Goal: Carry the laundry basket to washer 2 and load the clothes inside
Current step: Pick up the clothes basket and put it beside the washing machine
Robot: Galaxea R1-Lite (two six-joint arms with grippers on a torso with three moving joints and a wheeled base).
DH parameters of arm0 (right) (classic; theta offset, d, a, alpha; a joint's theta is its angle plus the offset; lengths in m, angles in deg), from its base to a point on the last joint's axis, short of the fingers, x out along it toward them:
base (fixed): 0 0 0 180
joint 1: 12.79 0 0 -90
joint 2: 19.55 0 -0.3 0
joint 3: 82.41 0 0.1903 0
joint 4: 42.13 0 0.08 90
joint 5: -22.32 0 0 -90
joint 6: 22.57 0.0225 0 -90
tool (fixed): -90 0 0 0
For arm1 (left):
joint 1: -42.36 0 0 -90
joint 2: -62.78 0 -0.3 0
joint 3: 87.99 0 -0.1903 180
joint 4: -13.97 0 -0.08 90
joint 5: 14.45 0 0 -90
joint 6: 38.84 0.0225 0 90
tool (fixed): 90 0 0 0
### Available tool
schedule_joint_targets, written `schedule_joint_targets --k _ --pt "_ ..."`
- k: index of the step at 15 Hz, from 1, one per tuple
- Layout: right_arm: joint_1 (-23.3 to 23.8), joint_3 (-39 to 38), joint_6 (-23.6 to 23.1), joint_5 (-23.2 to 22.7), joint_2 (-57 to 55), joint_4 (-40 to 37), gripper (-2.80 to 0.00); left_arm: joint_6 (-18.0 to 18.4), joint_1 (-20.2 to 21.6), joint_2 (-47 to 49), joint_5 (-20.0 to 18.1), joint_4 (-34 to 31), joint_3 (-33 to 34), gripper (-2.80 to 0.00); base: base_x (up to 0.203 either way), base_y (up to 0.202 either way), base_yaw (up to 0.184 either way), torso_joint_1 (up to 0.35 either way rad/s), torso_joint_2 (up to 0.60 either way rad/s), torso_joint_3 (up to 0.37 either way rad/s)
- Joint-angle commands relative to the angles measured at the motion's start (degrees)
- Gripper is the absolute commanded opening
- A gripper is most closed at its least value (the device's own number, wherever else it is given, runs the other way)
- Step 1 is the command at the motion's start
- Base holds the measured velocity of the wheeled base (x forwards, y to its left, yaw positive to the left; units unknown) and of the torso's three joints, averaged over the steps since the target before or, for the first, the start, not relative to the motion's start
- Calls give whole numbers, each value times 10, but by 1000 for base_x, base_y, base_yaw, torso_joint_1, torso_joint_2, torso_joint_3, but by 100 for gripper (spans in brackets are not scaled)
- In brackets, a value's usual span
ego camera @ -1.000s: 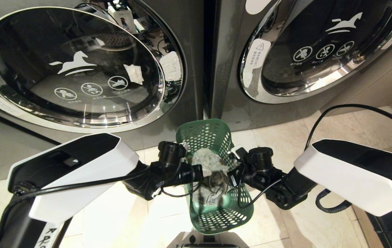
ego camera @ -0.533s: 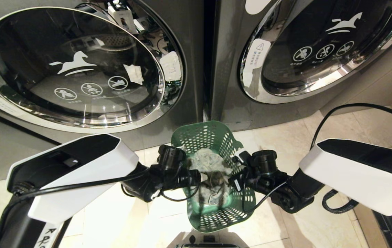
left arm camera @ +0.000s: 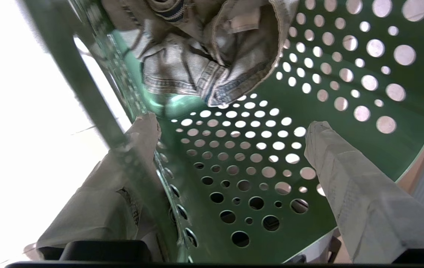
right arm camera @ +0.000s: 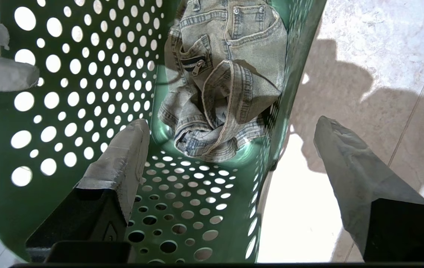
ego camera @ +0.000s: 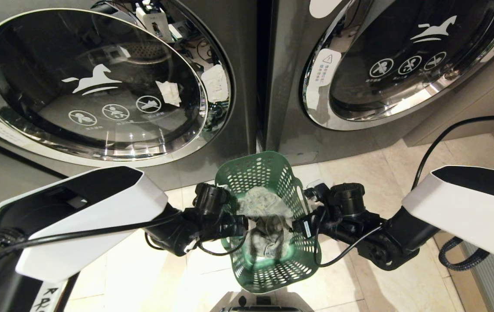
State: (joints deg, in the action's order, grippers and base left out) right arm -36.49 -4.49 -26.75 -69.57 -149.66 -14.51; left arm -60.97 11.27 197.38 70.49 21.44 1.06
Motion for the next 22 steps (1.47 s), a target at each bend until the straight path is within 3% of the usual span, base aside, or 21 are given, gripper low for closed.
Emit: schedule_joint_targets --k 1,3,6,9,14,18,19,22 --pt "0 -17 0 0 16 9 0 9 0 -6 23 1 3 0 0 0 0 0 0 0" --pt "4 -34 0 0 22 14 0 36 0 -4 63 0 5 0 0 0 0 0 0 0" --pt "8 -50 1 4 26 20 0 46 0 -8 88 -3 25 0 0 0 0 0 0 0" --pt "8 -75 1 5 39 21 0 63 0 -14 147 -7 31 0 0 0 0 0 0 0" --pt "8 -138 11 6 104 20 0 64 -1 -76 187 -13 51 0 0 0 0 0 0 0" --pt "7 -183 21 6 152 21 0 61 -5 -135 197 -12 112 0 0 0 0 0 0 0" --pt "7 -194 20 6 160 21 -280 61 -6 -148 205 -11 127 -280 0 0 0 0 0 0" --pt "7 -214 22 7 195 21 -280 58 -7 -182 242 -8 155 -280 0 0 0 0 0 0"
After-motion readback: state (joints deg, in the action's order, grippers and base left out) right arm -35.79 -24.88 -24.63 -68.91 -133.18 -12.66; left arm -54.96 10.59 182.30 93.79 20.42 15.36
